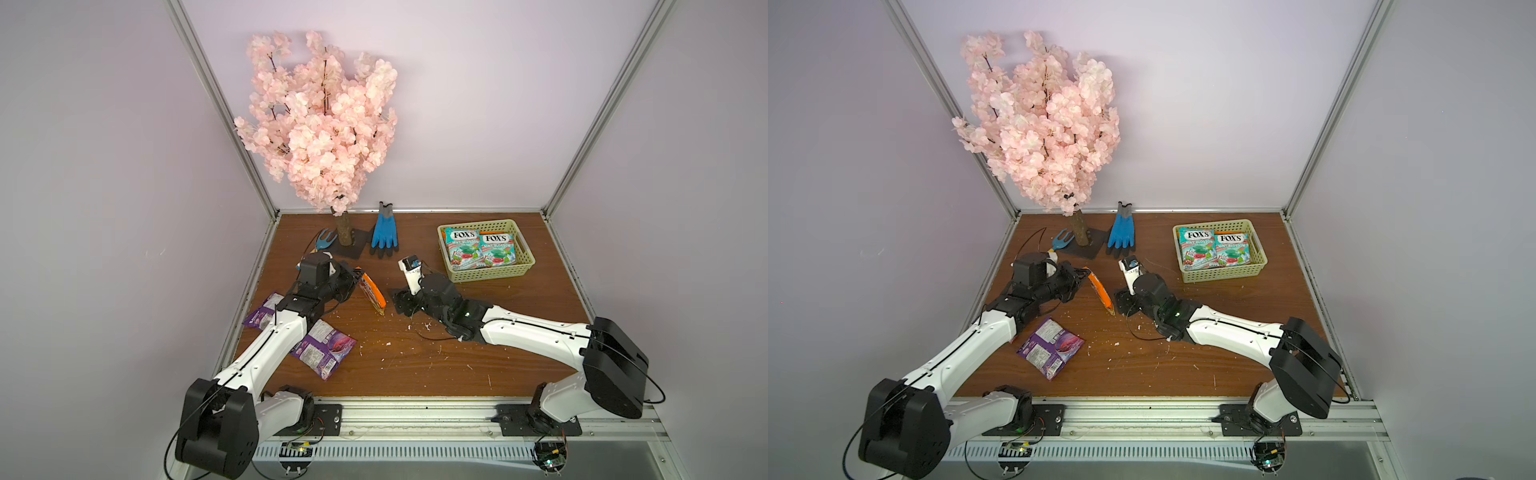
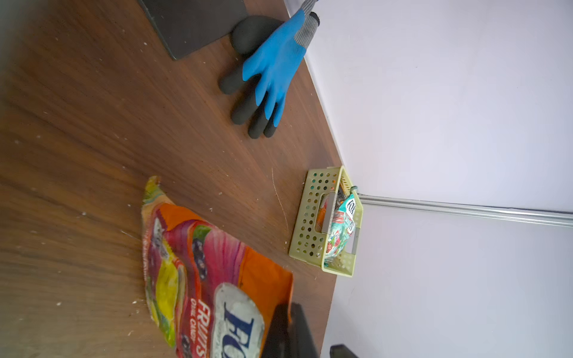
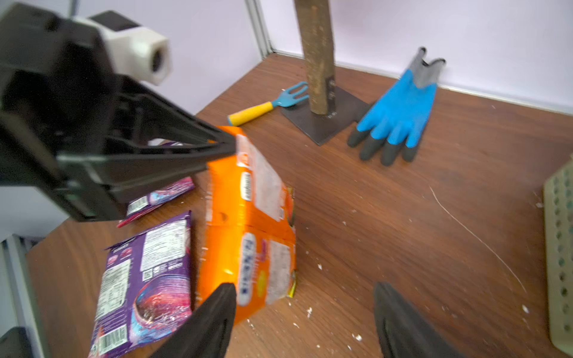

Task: Put the candies in the basket
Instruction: Pick up the candy at the center of the board.

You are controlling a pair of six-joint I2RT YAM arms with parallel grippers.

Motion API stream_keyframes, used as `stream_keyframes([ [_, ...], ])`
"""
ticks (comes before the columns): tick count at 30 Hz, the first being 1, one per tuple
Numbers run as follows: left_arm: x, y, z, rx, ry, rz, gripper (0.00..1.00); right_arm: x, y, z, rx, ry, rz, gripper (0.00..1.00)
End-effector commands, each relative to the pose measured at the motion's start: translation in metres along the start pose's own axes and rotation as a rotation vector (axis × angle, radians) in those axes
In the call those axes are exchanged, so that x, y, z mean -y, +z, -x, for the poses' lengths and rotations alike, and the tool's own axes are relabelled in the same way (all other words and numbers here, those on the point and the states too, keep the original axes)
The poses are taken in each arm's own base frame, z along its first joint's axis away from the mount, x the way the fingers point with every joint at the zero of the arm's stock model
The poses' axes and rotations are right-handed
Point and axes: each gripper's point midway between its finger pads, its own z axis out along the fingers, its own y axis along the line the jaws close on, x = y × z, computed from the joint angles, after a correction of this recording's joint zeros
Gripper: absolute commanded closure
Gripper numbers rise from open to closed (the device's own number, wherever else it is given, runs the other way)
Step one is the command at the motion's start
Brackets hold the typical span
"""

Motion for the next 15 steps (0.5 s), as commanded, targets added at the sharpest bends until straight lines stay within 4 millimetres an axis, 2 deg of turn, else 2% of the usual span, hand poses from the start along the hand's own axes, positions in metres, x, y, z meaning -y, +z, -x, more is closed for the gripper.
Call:
stream_keyframes([
  [1,0.029,-0.003,0.005,0.057,-0.055,-0.066,1.0,-0.032,0.0,0.031,0.111,-0.081,0.087,0.26],
  [4,0.031,-0.004,0.006,0.075,-0.054,-0.061,1.0,-0.053,0.0,0.033,0.111,-0.113,0.144,0.26],
  [6,0.035,-0.004,0.005,0.074,-0.047,-0.062,1.0,-0.057,0.003,0.032,0.103,-0.133,0.124,0.26],
  [10,0.038,-0.004,0.004,0.068,-0.041,-0.067,1.0,-0.042,0.017,0.022,0.053,-0.148,0.015,0.28],
  [15,0.036,-0.006,0.002,0.066,-0.038,-0.06,1.0,-0.018,0.02,0.019,0.07,-0.187,-0.12,0.33],
])
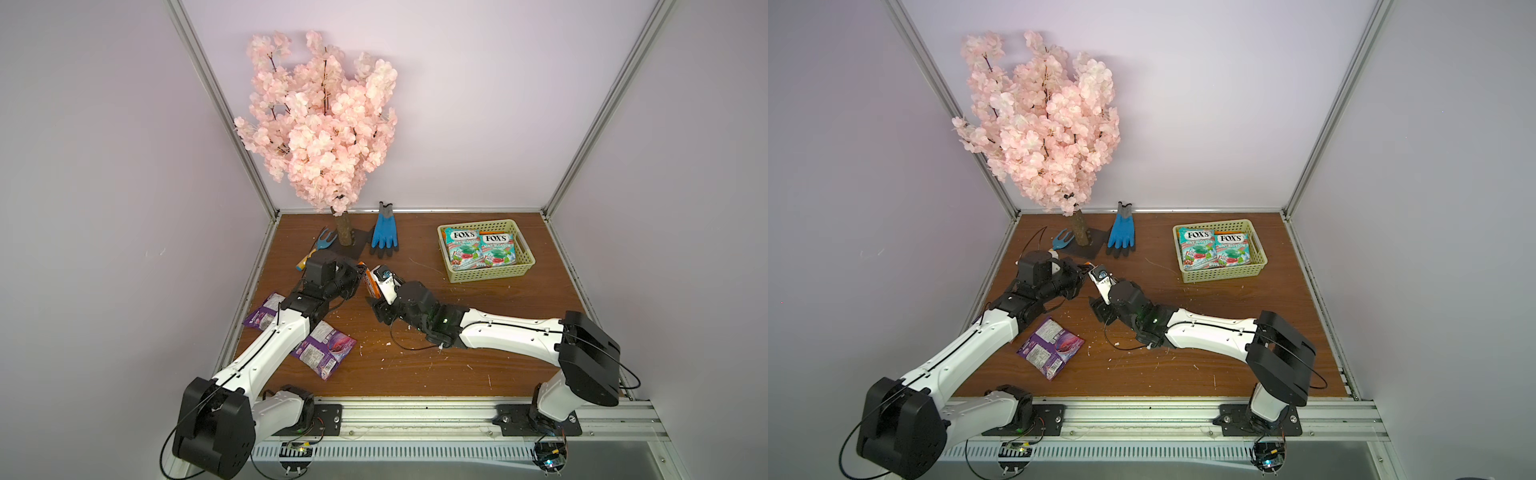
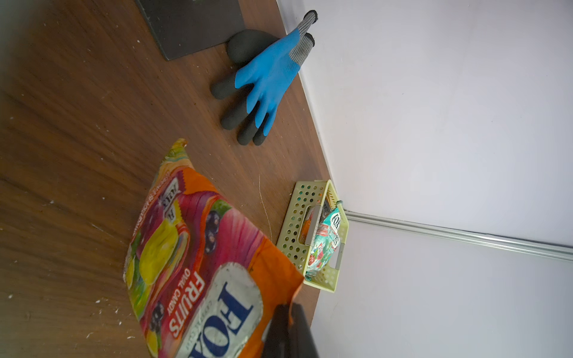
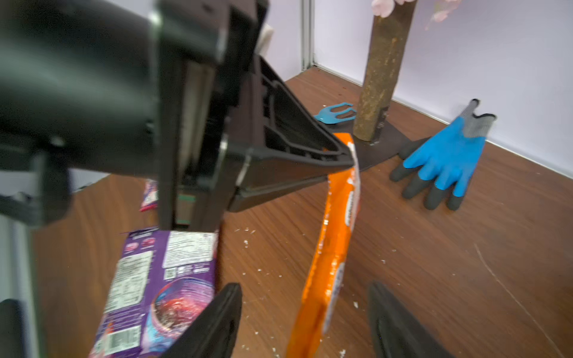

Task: Put the candies in the basket
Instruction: Pick up the candy at the center of the board.

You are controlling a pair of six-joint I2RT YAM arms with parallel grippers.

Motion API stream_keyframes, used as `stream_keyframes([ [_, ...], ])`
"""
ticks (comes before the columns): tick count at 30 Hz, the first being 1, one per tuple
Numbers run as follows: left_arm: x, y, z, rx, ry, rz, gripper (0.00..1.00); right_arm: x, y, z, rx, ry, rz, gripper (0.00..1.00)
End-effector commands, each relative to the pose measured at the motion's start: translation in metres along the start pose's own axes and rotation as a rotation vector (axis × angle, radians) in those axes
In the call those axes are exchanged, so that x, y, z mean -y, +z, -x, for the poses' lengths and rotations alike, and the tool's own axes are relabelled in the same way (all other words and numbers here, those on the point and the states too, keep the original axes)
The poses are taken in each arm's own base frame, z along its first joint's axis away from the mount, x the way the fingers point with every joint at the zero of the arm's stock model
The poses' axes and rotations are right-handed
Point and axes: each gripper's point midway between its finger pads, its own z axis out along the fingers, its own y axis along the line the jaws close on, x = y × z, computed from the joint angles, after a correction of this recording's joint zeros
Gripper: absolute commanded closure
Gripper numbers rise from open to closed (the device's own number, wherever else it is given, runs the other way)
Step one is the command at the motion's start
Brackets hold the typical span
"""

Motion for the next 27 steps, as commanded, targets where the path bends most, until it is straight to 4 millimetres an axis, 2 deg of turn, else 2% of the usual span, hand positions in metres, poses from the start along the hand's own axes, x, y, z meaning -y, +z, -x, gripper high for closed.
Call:
stream_keyframes([
  [1,0.02,-0.006,0.0,0.013,0.017,-0.052,1.0,0.022,0.0,0.011,0.043,-0.041,-0.128,0.34],
  [8,0.021,-0.006,-0.001,0.009,0.02,-0.054,1.0,0.025,0.019,0.007,0.005,-0.065,-0.154,0.37],
  [10,0.02,-0.006,-0.001,0.008,0.02,-0.052,1.0,0.029,0.023,0.004,-0.01,-0.071,-0.181,0.42],
  [11,0.02,-0.006,-0.001,0.008,0.022,-0.051,1.0,0.029,0.023,0.004,-0.013,-0.077,-0.185,0.52],
  [13,0.018,-0.007,0.0,0.017,0.032,-0.038,1.0,0.033,0.018,0.006,0.002,-0.085,-0.202,0.82],
  [15,0.015,-0.008,0.002,0.03,0.041,-0.028,1.0,0.038,0.011,0.01,0.019,-0.101,-0.218,1.0],
  [16,0.016,-0.009,0.003,0.036,0.042,-0.029,0.99,0.044,0.007,0.013,0.024,-0.118,-0.254,1.0],
  [17,0.016,-0.01,0.004,0.045,0.066,-0.028,0.94,0.051,0.003,0.016,0.024,-0.133,-0.286,1.0],
  [19,0.019,-0.012,0.01,0.07,0.113,-0.013,0.68,0.067,-0.006,0.021,0.02,-0.182,-0.335,1.0],
  [21,0.022,-0.016,0.018,0.106,0.191,0.024,0.52,0.087,-0.016,0.03,0.023,-0.206,-0.346,1.0],
  [25,0.019,-0.029,0.037,0.192,0.355,0.138,0.36,0.121,-0.041,0.049,-0.007,-0.297,-0.246,1.0],
  [27,0.016,-0.034,0.044,0.221,0.438,0.184,0.33,0.141,-0.057,0.056,-0.034,-0.372,-0.258,1.0],
])
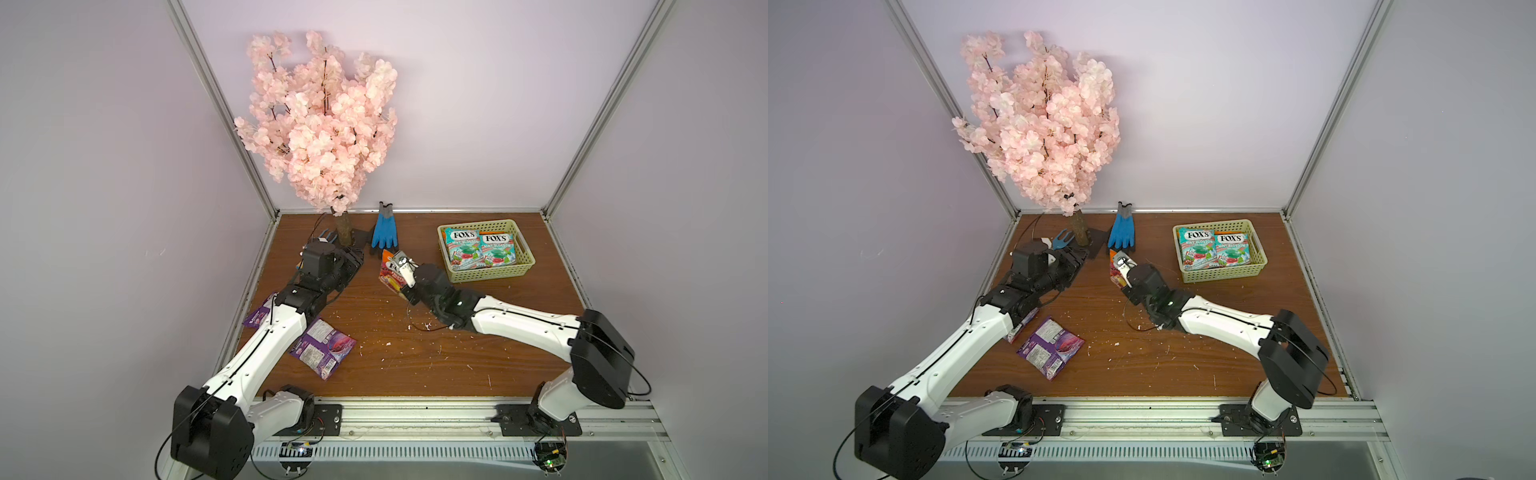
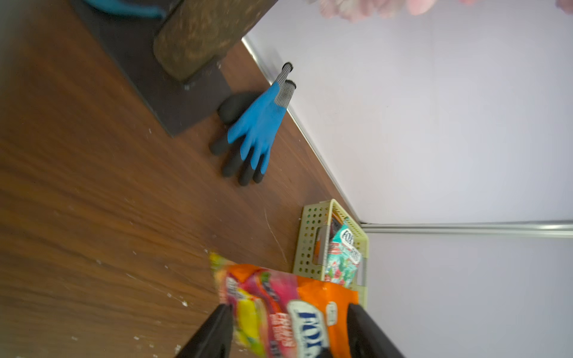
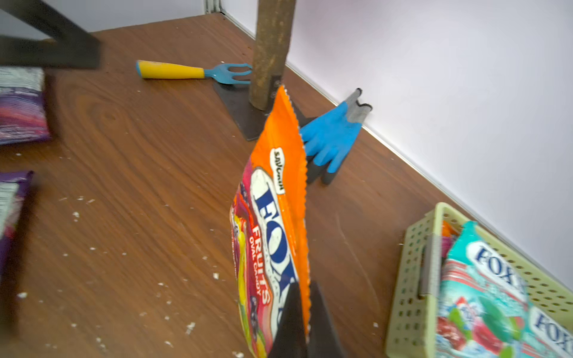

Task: Put the candies in the basket
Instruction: Pick up the candy at the center of the board, then place the candy in the basket.

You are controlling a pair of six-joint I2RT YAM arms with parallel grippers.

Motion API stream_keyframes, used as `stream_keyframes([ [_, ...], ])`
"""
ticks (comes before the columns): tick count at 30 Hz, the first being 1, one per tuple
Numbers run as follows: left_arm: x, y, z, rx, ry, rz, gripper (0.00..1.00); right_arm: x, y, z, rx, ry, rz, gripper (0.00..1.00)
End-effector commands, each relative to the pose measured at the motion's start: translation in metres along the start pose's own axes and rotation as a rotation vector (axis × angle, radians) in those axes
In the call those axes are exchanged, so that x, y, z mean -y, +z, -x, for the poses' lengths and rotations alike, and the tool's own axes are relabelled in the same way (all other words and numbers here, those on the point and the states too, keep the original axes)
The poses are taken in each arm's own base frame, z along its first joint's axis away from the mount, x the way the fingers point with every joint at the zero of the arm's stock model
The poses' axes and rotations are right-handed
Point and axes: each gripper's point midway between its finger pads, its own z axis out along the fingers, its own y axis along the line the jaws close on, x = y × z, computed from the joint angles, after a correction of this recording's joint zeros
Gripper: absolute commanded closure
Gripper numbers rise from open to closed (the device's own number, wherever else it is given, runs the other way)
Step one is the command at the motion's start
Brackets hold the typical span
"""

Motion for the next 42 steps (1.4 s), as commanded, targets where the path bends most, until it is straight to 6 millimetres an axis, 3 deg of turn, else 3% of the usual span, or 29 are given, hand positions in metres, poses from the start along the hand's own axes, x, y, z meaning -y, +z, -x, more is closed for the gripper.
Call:
stream_keyframes([
  [1,-0.019,-0.012,0.012,0.057,0.229,0.135,0.31,0.047,-0.034,0.035,0.083,-0.149,0.013,1.0],
  [6,-0.031,-0.019,0.022,0.068,0.435,0.24,0.27,0.114,-0.065,0.042,0.106,-0.262,-0.037,1.0],
  [10,-0.036,-0.023,0.019,0.065,0.523,0.239,0.23,0.17,-0.072,0.034,0.032,-0.33,-0.098,1.0],
  [14,-0.039,-0.023,0.012,0.07,0.59,0.193,0.0,0.204,-0.074,0.026,0.011,-0.382,-0.093,1.0],
  [17,-0.041,-0.021,0.009,0.086,0.629,0.157,0.0,0.227,-0.069,0.012,-0.02,-0.386,-0.077,1.0],
  [24,-0.049,-0.004,-0.004,0.05,0.666,0.128,0.0,0.254,-0.061,-0.033,-0.098,-0.516,-0.004,1.0],
  [27,-0.052,0.003,-0.007,0.021,0.68,0.136,0.0,0.256,-0.059,-0.049,-0.097,-0.593,0.049,1.0],
  [38,-0.05,0.008,-0.006,0.037,0.676,0.12,0.0,0.266,-0.036,-0.08,-0.093,-0.67,0.129,1.0],
  [42,-0.055,0.007,-0.008,0.032,0.68,0.132,0.0,0.273,-0.031,-0.1,-0.128,-0.655,0.154,1.0],
])
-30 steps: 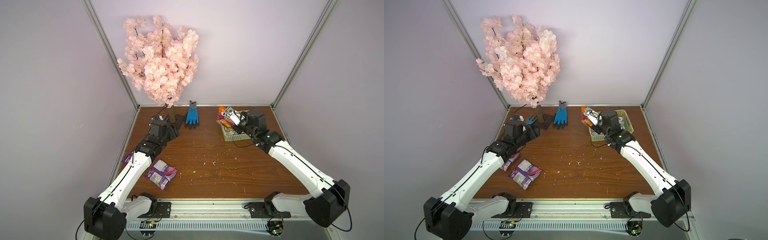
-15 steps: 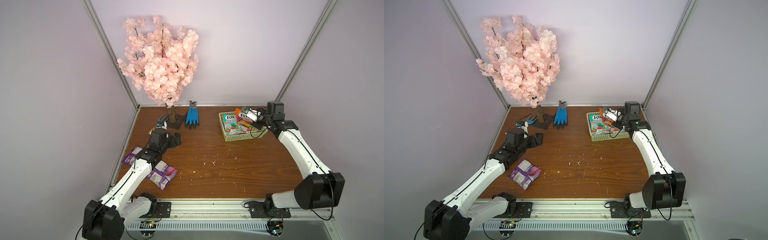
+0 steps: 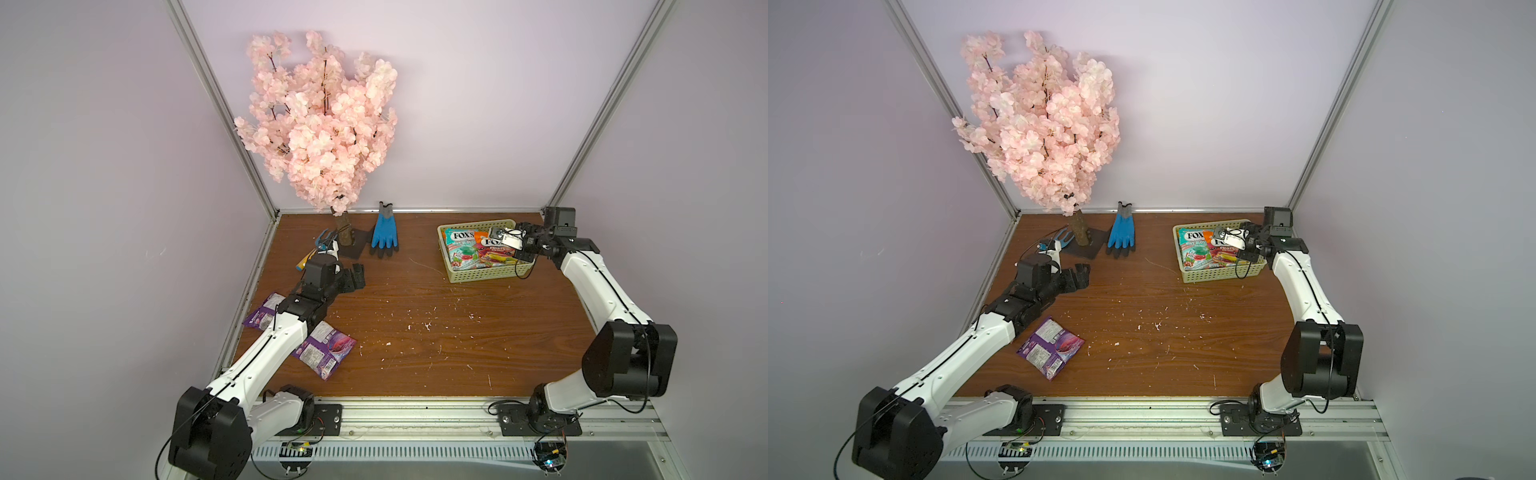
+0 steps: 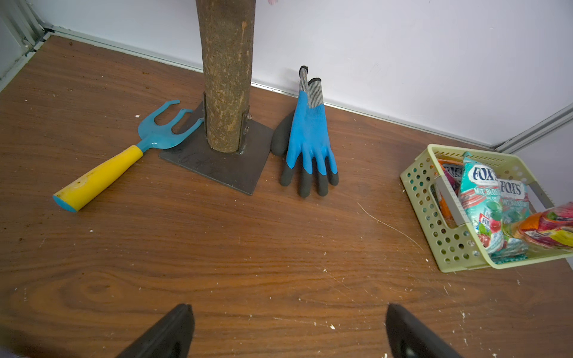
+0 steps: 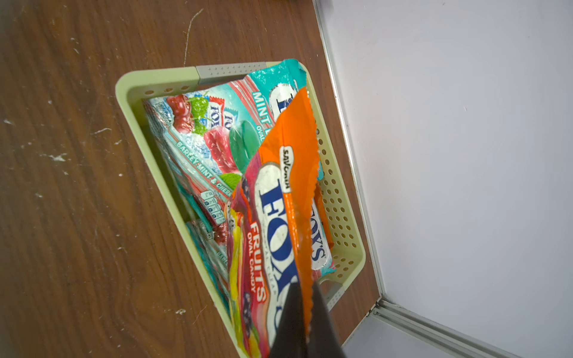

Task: Put the candies in the basket
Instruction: Place the candy in the basket.

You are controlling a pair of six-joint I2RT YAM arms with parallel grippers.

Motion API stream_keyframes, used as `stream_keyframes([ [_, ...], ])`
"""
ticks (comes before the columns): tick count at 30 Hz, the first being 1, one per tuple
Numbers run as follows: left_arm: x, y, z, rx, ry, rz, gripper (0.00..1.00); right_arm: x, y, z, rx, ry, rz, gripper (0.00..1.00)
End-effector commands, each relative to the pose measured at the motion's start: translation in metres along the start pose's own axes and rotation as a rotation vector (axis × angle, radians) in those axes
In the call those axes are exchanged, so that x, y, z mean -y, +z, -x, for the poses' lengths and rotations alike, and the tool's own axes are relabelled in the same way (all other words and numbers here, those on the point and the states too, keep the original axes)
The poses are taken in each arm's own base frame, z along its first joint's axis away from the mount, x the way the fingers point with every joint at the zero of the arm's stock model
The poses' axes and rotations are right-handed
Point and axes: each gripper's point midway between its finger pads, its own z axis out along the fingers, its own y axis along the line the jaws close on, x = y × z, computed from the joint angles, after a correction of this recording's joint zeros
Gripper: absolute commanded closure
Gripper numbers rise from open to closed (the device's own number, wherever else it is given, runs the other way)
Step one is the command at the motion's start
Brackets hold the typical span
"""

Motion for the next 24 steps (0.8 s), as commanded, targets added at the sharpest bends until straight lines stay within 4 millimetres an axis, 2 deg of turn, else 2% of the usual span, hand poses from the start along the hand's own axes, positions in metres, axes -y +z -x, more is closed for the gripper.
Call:
stream_keyframes([
  [1,0.002,-0.001,-0.001,0.006,0.018,-0.011,0.0,0.014,-0.005,0.003,0.053,-0.034,-0.012,1.0],
  [8,0.002,0.001,-0.002,0.001,0.015,-0.014,0.0,0.005,0.006,-0.02,0.066,0.013,0.1,1.0],
  [11,0.001,0.003,-0.003,-0.003,0.019,-0.009,0.0,0.01,0.024,-0.029,0.039,0.011,0.095,1.0],
  [14,0.0,0.006,-0.005,-0.017,0.023,-0.003,0.0,0.023,0.043,-0.039,-0.008,-0.001,-0.003,1.0],
  [17,-0.001,0.007,-0.008,-0.023,0.026,0.006,0.0,0.029,0.062,-0.046,-0.034,0.003,-0.043,0.95],
  [21,-0.005,0.009,-0.01,-0.027,0.026,0.022,0.0,0.029,0.079,-0.04,0.017,0.002,-0.069,0.95],
  [24,-0.01,0.011,-0.013,-0.039,0.025,0.05,0.0,0.018,0.095,-0.044,0.002,-0.01,-0.016,0.95],
])
